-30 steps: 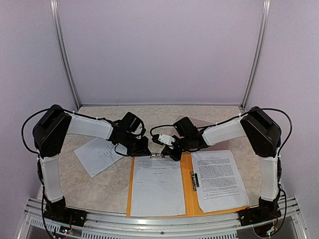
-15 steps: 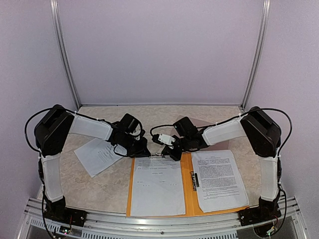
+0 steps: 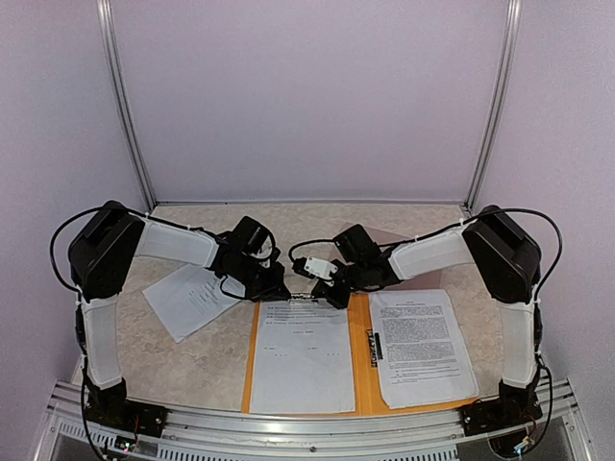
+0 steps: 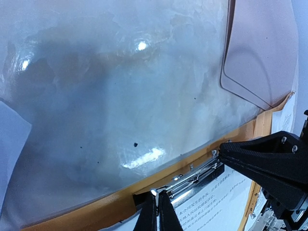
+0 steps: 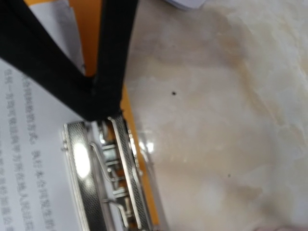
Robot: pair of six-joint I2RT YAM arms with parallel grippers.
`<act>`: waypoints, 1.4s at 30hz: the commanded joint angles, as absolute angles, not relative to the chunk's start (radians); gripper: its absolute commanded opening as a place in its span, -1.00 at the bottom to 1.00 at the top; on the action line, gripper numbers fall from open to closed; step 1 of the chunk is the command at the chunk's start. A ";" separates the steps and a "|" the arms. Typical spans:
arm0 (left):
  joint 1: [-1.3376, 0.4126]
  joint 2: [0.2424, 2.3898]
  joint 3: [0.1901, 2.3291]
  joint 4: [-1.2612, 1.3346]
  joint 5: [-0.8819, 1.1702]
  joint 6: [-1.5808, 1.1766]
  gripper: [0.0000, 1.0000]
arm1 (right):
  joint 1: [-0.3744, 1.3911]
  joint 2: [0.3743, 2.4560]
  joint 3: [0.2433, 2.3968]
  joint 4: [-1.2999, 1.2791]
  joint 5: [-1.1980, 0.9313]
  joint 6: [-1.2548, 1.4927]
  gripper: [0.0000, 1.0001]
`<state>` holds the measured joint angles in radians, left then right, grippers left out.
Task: Put the files into the folder
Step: Close the spring clip on the folder with some files.
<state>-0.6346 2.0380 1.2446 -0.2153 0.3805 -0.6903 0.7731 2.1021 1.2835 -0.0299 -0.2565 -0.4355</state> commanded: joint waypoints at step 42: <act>-0.599 2.013 1.256 -0.302 0.250 -0.664 -0.87 | 0.799 2.230 1.236 -0.296 -0.178 -0.443 -1.00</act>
